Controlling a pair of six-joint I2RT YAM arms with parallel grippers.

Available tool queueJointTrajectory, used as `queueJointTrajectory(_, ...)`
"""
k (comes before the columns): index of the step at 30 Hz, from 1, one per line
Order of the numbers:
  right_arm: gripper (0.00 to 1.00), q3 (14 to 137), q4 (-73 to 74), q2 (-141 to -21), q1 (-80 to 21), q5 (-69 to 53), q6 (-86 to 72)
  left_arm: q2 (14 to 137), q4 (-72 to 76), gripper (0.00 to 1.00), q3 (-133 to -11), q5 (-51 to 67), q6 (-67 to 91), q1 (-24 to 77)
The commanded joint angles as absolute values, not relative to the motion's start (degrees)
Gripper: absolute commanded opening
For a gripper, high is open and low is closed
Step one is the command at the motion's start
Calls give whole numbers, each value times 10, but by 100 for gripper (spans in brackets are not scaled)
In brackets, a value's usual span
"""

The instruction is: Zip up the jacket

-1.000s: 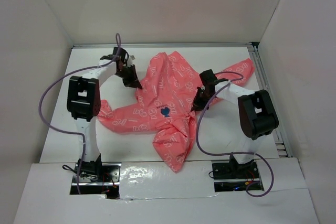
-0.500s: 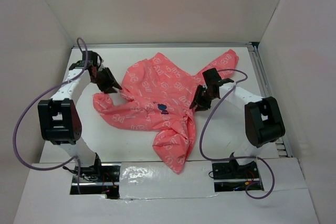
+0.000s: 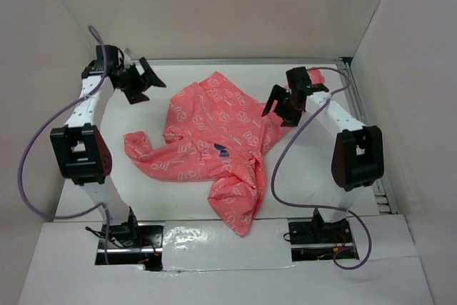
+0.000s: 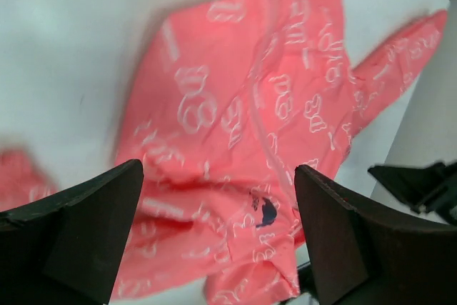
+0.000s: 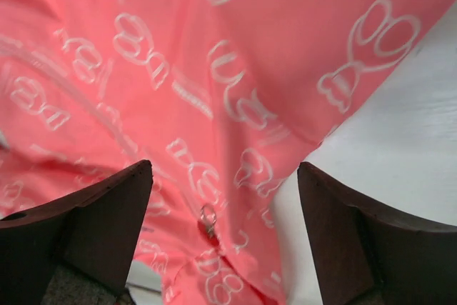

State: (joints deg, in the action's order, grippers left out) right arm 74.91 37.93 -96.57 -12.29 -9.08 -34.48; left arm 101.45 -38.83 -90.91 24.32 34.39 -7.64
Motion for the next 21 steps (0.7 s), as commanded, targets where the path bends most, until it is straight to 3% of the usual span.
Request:
queueJointTrajectory(1,90,814,395,-1021,-118,-49,-312,1123,-335,99,-995,340,273,-55)
queueJointTrajectory(6,93,903,414,-1102,-87,-29,-308,1275,-413,99,-1164,280,230,-13)
queueJointTrajectory(14,92,1044,477,-1236,-73,-47,-300,1338,-445,98,-1180,252,210,19)
queueJointTrajectory(16,89,1065,494,-1262,-75,-51,-302,1353,-458,79,-1172,216,206,25)
queueJointTrajectory(17,86,1073,501,-1270,-75,-47,-307,1358,-469,58,-1170,211,204,25)
queueJointTrajectory(19,82,1098,522,-1296,-73,-43,-308,1379,-482,36,-1179,200,203,23)
queueJointTrajectory(20,71,1104,533,-1309,-70,-45,-314,1389,-495,8,-1193,195,205,23)
queueJointTrajectory(21,64,1118,539,-1316,-68,-48,-316,1394,-497,0,-1201,188,207,20)
